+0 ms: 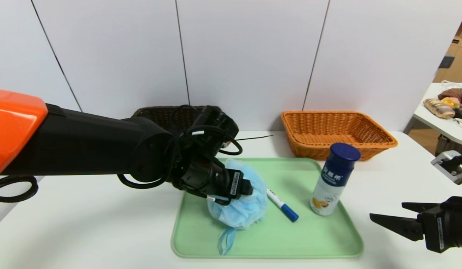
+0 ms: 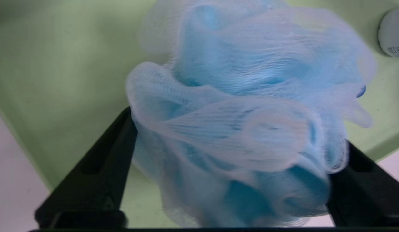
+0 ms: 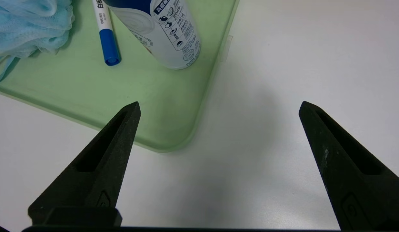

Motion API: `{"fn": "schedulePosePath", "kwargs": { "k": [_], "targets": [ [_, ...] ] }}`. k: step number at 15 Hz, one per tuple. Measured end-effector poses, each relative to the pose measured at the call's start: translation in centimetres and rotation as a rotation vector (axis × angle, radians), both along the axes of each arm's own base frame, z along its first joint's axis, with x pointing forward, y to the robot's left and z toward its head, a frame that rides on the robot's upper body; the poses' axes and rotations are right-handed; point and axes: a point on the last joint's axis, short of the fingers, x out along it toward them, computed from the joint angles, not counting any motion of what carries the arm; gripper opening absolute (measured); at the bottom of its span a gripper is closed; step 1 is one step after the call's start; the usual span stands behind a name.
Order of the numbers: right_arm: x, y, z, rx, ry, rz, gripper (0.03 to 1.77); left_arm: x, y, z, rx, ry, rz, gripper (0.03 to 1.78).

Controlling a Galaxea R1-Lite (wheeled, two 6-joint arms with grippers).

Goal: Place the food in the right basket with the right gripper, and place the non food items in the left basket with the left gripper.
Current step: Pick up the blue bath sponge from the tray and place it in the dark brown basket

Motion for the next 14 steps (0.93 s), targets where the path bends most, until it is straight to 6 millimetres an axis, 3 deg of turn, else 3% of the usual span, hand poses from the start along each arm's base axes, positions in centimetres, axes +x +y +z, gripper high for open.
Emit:
{"fn": "schedulePosePath", "kwargs": {
  "k": [3, 7, 8, 9, 14],
  "targets": [
    [0.0, 0.0, 0.0, -0.001, -0.001, 0.0, 1.7, -0.1, -0.4, 0.1, -0.009, -0.024, -0.006, 1.13],
    [0.0, 0.0, 0.0, 0.0, -0.001, -0.002, 1.7, -0.3, -0.4, 0.2, -0.011, -0.031, -0.01, 0.74],
    [0.0, 0.0, 0.0, 0.0, -0.001, -0.002, 1.7, -0.4, -0.3, 0.4, -0.009, -0.04, -0.006, 0.43],
    [0.0, 0.0, 0.0, 0.0, -0.002, -0.003, 1.7, -0.5, -0.2, 0.8, -0.006, -0.056, 0.005, 0.26],
    [0.0, -0.1, 0.1, 0.0, -0.004, -0.008, 1.7, -1.3, 1.6, 4.3, 0.006, -0.196, -0.009, 0.26]
  ]
}}
